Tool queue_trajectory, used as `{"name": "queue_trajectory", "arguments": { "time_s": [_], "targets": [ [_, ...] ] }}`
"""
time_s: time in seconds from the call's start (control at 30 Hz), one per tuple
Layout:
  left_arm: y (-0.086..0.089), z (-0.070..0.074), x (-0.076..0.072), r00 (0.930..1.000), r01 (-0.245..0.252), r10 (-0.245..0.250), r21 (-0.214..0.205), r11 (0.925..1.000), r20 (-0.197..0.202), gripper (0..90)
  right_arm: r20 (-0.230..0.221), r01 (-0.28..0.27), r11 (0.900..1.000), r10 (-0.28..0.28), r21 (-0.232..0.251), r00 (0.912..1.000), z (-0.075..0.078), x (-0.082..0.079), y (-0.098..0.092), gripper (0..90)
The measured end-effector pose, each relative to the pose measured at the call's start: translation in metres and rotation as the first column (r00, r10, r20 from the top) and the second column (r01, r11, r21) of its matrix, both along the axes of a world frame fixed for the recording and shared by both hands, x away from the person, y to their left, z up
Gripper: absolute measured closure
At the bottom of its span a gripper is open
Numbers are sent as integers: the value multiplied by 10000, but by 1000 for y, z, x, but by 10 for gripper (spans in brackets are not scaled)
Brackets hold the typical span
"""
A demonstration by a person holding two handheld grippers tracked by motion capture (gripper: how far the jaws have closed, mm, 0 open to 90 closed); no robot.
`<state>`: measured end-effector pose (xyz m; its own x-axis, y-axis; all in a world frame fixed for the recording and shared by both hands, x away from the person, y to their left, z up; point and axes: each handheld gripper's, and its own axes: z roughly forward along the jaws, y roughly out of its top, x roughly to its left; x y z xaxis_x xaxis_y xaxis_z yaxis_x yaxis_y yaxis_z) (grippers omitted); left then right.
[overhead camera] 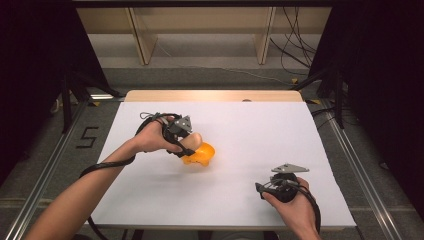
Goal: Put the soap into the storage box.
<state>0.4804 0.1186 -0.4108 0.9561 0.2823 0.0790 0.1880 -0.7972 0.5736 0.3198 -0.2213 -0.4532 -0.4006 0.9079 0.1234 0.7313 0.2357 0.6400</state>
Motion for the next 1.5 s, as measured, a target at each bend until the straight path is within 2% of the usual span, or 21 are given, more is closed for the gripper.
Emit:
{"name": "queue_trajectory", "arguments": {
  "time_s": [0.2,0.23,0.27,0.33,0.37,0.6,0.7,0.9,0.93,1.5],
  "targets": [
    [-3,-2,0,9996,285,-284,50,9996,-47,323,-65,15,10000,-15,39,10000,0,0,0,410],
    [-4,-2,0,9995,298,-298,24,9996,-64,323,-246,242,9995,-237,190,9994,0,-2,3,410],
    [-4,-2,0,9995,316,-315,36,9995,-80,323,-135,141,9998,-139,120,9998,0,-1,2,411],
    [-5,-2,1,9992,401,-401,60,9992,-59,323,-244,242,9995,-237,200,9994,0,-2,3,410],
    [-6,-2,1,9991,412,-412,11,9992,-18,323,-144,114,9999,-112,126,9998,0,-1,1,410],
    [-9,-3,2,9981,613,-612,70,9981,-40,323,-185,163,9998,-161,136,9997,0,-1,2,410],
    [-9,-4,3,9979,645,-643,220,9977,-62,323,-165,187,9997,-184,155,9997,1,-1,2,411],
    [-9,-4,5,9981,607,-604,247,9979,-100,322,-156,162,9998,-160,126,9998,0,-2,2,410],
    [-9,-4,6,9978,659,-658,258,9975,-46,323,-45,16,10000,-16,27,10000,0,-1,0,410],
    [-11,-11,9,9977,599,-584,428,9973,-355,322,-10,-5,10000,5,-23,10000,0,0,0,409]
  ]
}}
